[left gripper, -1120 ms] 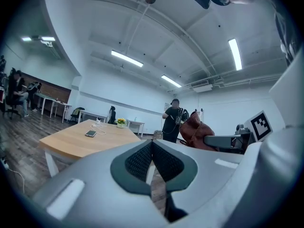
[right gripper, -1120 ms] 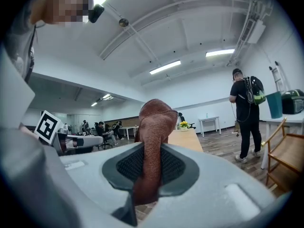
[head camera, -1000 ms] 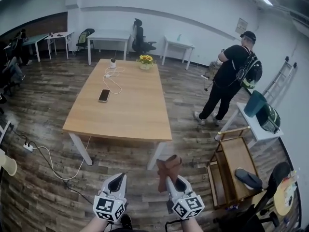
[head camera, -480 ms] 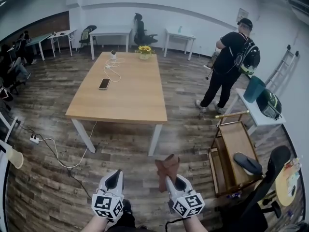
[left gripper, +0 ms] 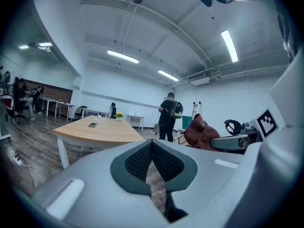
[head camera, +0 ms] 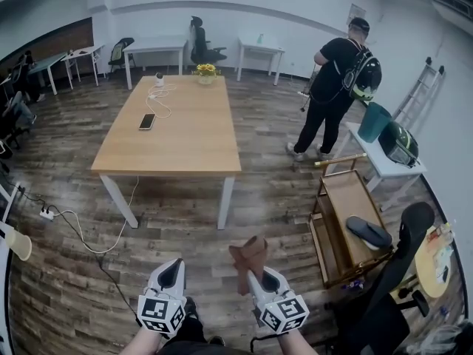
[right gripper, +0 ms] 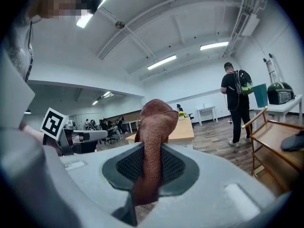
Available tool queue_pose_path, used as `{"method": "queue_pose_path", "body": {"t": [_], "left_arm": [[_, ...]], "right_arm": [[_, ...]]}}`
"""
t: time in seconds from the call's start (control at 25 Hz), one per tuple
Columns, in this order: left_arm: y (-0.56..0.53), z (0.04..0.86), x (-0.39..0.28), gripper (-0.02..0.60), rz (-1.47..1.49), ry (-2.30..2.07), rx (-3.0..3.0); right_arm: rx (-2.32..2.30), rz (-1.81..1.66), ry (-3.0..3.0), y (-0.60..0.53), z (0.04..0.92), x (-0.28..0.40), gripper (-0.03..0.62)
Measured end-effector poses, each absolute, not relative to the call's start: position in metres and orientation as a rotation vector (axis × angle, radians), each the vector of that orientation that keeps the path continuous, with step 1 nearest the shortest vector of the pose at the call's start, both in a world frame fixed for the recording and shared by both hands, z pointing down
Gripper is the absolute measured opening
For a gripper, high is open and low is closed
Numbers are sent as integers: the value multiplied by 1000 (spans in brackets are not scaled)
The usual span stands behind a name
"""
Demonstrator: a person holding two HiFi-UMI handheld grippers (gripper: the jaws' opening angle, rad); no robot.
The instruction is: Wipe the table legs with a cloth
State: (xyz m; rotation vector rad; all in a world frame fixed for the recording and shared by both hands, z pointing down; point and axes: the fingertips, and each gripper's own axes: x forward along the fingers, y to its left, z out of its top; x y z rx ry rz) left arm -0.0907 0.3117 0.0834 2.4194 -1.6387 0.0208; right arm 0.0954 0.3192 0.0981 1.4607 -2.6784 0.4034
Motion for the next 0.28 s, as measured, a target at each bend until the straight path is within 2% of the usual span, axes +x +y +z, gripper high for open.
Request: {"method": "queue_pose_path", "body": {"t": [0.28], "left_arm": [[334,85,-96,18,0,-1653,2400]], "right_arm": [[1466,415,-2688,347,103,91,63]]}}
